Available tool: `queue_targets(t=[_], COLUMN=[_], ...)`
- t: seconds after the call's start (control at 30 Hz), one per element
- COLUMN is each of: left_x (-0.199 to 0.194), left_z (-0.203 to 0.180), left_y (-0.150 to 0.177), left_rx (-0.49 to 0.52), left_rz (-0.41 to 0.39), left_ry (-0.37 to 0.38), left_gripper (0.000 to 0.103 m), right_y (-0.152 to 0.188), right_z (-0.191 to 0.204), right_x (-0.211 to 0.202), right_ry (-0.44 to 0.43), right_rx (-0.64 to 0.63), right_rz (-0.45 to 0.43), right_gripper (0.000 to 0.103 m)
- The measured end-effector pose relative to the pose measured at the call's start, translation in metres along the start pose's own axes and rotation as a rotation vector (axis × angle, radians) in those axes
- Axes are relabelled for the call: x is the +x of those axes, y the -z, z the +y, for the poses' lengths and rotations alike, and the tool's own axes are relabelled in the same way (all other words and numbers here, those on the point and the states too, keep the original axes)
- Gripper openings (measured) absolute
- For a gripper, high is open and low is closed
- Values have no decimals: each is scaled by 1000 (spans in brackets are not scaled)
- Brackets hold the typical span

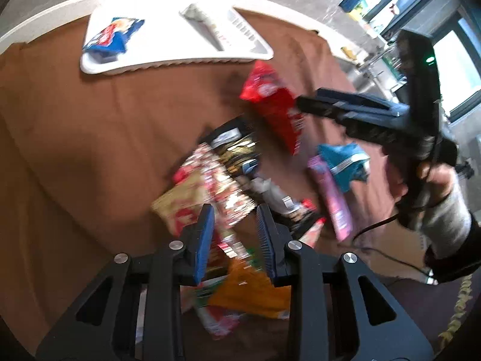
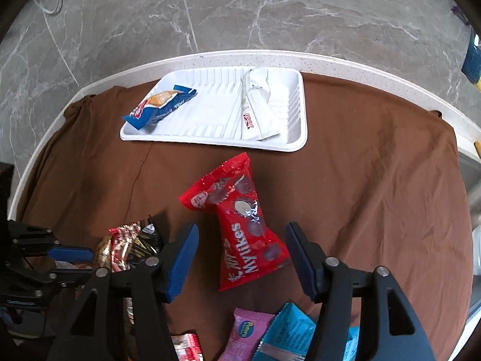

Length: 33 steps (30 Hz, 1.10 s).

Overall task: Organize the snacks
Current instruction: 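Grasp the black coffee packet with the left gripper while the right grasps the red Mylikes bag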

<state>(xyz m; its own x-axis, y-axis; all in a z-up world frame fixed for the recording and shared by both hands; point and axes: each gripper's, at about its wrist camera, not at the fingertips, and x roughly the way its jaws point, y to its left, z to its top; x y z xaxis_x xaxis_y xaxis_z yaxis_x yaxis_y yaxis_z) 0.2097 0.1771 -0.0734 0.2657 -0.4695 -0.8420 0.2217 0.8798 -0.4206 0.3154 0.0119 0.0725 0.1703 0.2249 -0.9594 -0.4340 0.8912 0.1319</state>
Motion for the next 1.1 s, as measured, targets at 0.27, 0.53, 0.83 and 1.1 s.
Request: queue_targets(t=[0.27,0.53,0.83,1.1], left_x=[20,34,54,62], left_z=[-24,-29,-30,-31], left_y=[-12,-23,-34,-37], left_rx=[-15,-31,-48,-32], left_rz=[35,31,43,9], left_ry=[-2,-1,-7,6], left_gripper=[28,34,45,40], right_y=[1,1,0,-2], right_z=[4,5,2,-3], right_x=[15,25,35,40], right_ry=[27,32,36,-13], right_rx=[-76,-100,-102,-74], right_rz=[16,23,40,55], right_gripper=[63,63,63,35])
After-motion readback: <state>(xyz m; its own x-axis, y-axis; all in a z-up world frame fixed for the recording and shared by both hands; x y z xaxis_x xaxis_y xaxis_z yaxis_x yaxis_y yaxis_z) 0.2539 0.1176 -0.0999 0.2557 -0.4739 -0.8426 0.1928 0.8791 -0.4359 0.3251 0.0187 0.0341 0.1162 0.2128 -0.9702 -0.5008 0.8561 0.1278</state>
